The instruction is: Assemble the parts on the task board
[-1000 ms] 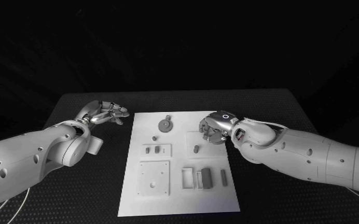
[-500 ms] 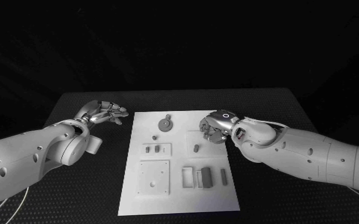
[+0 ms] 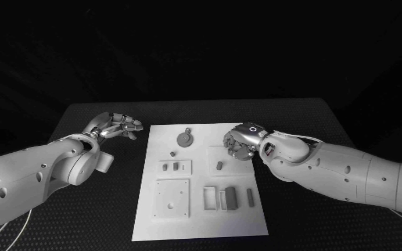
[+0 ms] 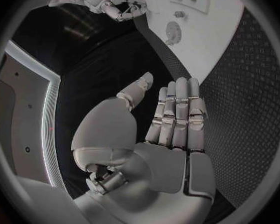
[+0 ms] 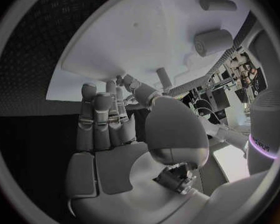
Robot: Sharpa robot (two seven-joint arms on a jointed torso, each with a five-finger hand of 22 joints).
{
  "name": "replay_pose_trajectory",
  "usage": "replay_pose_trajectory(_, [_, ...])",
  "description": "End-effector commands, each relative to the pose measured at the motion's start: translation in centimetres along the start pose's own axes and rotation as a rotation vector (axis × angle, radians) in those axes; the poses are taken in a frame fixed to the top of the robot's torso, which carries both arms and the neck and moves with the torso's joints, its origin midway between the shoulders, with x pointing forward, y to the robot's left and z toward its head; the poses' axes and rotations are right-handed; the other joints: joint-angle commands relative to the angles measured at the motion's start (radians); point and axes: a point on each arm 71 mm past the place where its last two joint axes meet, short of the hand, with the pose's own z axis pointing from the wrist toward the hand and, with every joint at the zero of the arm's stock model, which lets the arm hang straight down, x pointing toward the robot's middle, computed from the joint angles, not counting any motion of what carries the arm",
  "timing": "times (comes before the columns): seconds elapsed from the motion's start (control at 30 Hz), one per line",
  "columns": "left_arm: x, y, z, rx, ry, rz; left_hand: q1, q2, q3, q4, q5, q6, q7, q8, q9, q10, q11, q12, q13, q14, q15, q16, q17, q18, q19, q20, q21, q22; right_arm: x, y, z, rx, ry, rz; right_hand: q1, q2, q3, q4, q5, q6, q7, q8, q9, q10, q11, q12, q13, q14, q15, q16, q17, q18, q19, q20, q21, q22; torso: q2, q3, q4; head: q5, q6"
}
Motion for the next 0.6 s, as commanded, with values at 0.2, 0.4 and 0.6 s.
replay_pose_trajectory(0.2, [0.21,-0.13,0.01,0.009,0.016,-0.002,0.003,0.009,-0.005,-0.002,-0.001,-0.007,0.001,0.000,-0.002,-0.003,0.004,-0.003,0.001,0.011,-0.001,-0.005,0.002,-0.009,0.000,-0.008,0.001,-0.002,1.86,-0.59,-0.60,0.033,0.111,-0.023,0.011,0.011,0.000,-0.009,-0.001,0.020,-0.002,0.010,0.003,0.025,-0.004,0.003,0.007,0.004,-0.012,0.011,0.003,0.013,0.010,-0.001,0.009,0.004,0.001,0.0002,-0.0013,-0.001,-0.001])
replay_pose_trajectory(0.4, [0.23,-0.13,0.01,0.009,0.017,-0.001,0.005,0.010,-0.006,-0.002,-0.001,-0.007,0.001,0.000,-0.002,-0.003,0.004,-0.003,0.001,0.013,-0.001,-0.005,0.003,-0.009,0.002,-0.009,0.002,-0.003,1.88,-0.44,-0.50,0.028,0.111,-0.043,0.038,0.026,0.003,-0.013,-0.001,0.050,-0.015,0.026,0.012,0.061,-0.019,0.014,0.019,0.018,-0.026,0.026,0.009,0.013,0.024,-0.010,0.019,0.012,0.000,0.0006,-0.0006,-0.002,-0.003])
replay_pose_trajectory(0.6, [0.20,-0.13,-0.03,0.010,0.017,0.000,0.006,0.010,-0.006,-0.002,-0.001,-0.007,0.001,0.000,-0.002,-0.003,0.004,-0.003,0.002,0.014,-0.002,-0.005,0.004,-0.010,0.003,-0.009,0.002,-0.003,2.04,-0.49,-0.40,0.036,0.121,-0.072,0.047,0.028,-0.002,-0.013,-0.001,0.063,-0.020,0.031,0.016,0.076,-0.026,0.016,0.027,0.027,-0.033,0.034,0.012,0.013,0.034,-0.016,0.025,0.016,0.000,0.0006,-0.0004,-0.003,-0.004])
